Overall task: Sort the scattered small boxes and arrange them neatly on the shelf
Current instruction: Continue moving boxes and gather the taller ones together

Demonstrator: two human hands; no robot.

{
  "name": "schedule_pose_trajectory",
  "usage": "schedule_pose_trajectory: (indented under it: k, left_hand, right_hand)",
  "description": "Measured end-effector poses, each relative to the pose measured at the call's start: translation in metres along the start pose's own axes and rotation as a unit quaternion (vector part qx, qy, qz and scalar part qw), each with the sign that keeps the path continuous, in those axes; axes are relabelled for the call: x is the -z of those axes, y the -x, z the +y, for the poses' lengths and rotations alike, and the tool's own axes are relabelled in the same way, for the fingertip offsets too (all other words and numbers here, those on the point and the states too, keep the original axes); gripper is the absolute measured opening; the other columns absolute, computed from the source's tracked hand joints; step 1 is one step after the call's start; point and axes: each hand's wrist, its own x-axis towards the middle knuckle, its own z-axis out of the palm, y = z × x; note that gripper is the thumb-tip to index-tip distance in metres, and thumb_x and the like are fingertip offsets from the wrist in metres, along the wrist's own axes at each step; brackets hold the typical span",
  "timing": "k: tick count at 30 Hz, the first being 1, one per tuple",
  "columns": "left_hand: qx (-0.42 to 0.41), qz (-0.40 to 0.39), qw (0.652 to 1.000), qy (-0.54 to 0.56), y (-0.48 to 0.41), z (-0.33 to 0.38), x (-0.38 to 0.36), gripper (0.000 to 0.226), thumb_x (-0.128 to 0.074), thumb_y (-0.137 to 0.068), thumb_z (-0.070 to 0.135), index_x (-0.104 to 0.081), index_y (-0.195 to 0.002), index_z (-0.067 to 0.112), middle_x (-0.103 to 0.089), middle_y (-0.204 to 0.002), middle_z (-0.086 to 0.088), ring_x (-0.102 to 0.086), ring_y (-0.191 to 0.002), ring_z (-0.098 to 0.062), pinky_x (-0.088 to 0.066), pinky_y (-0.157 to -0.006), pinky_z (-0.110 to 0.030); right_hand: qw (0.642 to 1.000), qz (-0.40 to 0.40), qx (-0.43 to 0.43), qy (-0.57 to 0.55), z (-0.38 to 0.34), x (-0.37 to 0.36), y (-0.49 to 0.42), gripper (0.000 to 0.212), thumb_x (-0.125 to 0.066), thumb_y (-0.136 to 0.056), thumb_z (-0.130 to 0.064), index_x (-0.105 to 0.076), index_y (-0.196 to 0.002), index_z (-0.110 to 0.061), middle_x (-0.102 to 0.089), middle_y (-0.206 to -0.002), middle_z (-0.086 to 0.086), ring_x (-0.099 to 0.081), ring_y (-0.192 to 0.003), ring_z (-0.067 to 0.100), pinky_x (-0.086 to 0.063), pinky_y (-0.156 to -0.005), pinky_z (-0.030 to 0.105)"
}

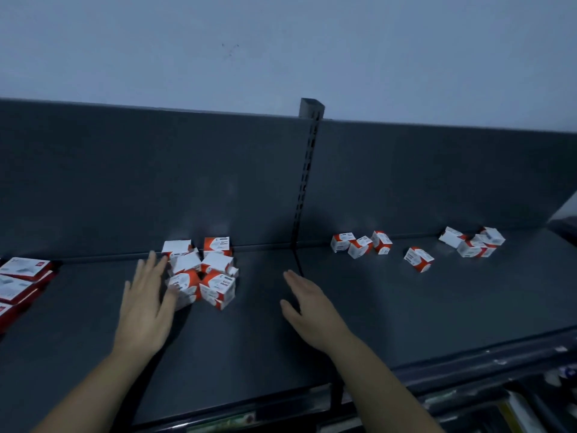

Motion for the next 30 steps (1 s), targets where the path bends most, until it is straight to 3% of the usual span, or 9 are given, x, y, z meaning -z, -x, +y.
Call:
schedule_pose_trajectory:
  k: [7,13,17,30]
  left_hand:
    - [-0.054,-0.022,0.995,-0.083,0.009,0.084,-0.026,0.065,-0.029,-0.091,0.039,-0.026,-0.153,0.018,-0.011,-0.163,0.003,0.001,-0.148,-0.007,-0.004,-0.12,-0.038]
    - [-0.042,-0.065,0.993,-0.093,0.034,0.153,-0.089,0.068,-0.027,-0.093,0.039,-0.012,-0.156,0.018,0.0,-0.163,0.005,0.009,-0.148,-0.007,0.003,-0.121,-0.034]
    - [-0.028,-0.101,0.99,-0.089,0.052,0.194,-0.132,0.063,-0.037,-0.102,0.028,-0.007,-0.156,0.018,0.005,-0.163,0.005,0.013,-0.146,-0.005,0.005,-0.121,-0.035]
    - [-0.002,-0.198,0.977,-0.072,0.036,0.246,-0.185,0.064,-0.036,-0.102,0.031,-0.003,-0.156,0.019,0.004,-0.164,0.005,0.01,-0.149,-0.009,0.002,-0.122,-0.035]
  right_hand:
    - [0.996,-0.042,-0.004,0.082,0.062,0.047,0.022,0.069,-0.043,-0.101,-0.038,-0.01,-0.157,-0.015,-0.005,-0.165,-0.001,-0.003,-0.151,0.017,-0.004,-0.12,0.025]
    - [0.994,-0.058,-0.004,0.093,0.121,0.092,0.049,0.07,-0.043,-0.101,-0.038,-0.008,-0.157,-0.015,-0.004,-0.165,-0.001,-0.002,-0.151,0.017,-0.007,-0.123,0.033]
    - [0.992,-0.067,-0.018,0.101,0.166,0.124,0.068,0.07,-0.043,-0.1,-0.039,-0.009,-0.157,-0.015,-0.005,-0.165,-0.001,-0.003,-0.151,0.018,-0.009,-0.123,0.037]
    - [0.993,-0.075,-0.023,0.086,0.212,0.158,0.062,0.068,-0.043,-0.098,-0.024,-0.009,-0.157,-0.015,-0.004,-0.165,-0.001,-0.003,-0.151,0.016,-0.009,-0.123,0.034]
